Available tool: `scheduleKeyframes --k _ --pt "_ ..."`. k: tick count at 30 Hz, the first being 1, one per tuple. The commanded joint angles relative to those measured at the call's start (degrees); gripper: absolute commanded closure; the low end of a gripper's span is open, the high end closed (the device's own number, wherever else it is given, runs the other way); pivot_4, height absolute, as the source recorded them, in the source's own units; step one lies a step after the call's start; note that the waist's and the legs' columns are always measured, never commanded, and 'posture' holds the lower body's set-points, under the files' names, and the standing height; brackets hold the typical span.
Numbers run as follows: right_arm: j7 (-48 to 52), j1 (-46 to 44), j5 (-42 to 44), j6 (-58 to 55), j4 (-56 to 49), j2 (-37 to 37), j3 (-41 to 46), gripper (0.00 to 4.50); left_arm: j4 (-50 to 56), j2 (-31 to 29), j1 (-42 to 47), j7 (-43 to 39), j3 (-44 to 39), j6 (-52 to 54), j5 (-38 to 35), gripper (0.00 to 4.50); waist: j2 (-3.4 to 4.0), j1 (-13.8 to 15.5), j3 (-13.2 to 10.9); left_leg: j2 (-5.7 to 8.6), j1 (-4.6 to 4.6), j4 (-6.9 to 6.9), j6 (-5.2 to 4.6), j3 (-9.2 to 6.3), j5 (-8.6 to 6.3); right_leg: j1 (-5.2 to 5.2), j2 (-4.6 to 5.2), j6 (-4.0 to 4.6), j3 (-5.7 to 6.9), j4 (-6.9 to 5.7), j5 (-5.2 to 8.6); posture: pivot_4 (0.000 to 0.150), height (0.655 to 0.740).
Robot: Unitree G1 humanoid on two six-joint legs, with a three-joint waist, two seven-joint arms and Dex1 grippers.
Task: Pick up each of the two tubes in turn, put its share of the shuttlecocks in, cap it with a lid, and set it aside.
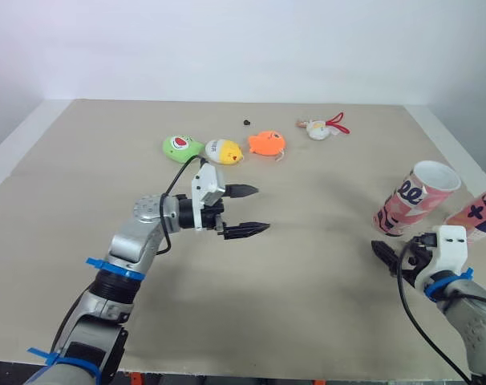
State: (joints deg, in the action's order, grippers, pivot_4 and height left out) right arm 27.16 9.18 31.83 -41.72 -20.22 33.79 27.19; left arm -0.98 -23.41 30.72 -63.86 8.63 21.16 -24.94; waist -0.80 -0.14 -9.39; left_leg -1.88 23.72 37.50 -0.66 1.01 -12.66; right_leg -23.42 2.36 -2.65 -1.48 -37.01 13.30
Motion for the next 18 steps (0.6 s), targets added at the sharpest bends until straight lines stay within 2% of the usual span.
scheduleKeyframes --k 1,4,7,13,18 --pt "8.2 1.4 7.9 -0.9 -10.5 2.1 -2.0 0.08 4.9 -3.7 -4.1 -0.2 -3.1 5.0 -3.3 0.00 0.03 -0.4 0.0 -0.06 -0.03 -0.01 0.00 -0.01 0.00 0.01 -0.05 0.04 0.01 0.00 0.01 0.150 0.7400" --pt "13.5 -0.1 13.0 -2.6 -16.4 4.4 -7.3 0.08 8.1 -8.5 -10.8 -0.1 -6.3 6.5 -4.3 0.00 0.01 -1.2 -0.1 -0.20 -0.14 0.00 0.00 -0.01 0.00 0.05 -0.11 0.11 0.02 -0.03 -0.03 0.150 0.7400" --pt "14.0 -4.2 14.3 -3.1 -16.6 4.6 -11.7 0.08 12.0 -10.6 -15.7 2.2 -8.8 7.1 -4.8 0.00 -0.22 -1.2 -0.2 -0.39 -0.33 -0.01 0.01 -0.01 0.00 0.13 -0.23 0.47 0.01 -0.03 0.07 0.150 0.7400" --pt "14.1 -9.8 11.6 -1.9 -13.3 2.7 -20.6 0.08 17.3 -9.7 -23.1 9.4 -13.8 8.0 -5.8 0.00 -0.32 -0.8 -0.2 -0.38 -0.28 0.00 0.11 0.02 0.03 0.10 -0.02 0.42 -0.03 -0.01 0.08 0.150 0.7400" --pt "14.8 -10.2 9.4 -0.1 -10.5 1.8 -23.9 0.08 19.6 -9.4 -25.4 11.4 -14.3 8.8 -7.2 0.00 -0.33 -0.8 -0.3 -0.19 -0.17 -0.02 0.24 0.15 -0.05 0.04 0.00 0.30 -0.11 -0.01 0.16 0.150 0.7400"
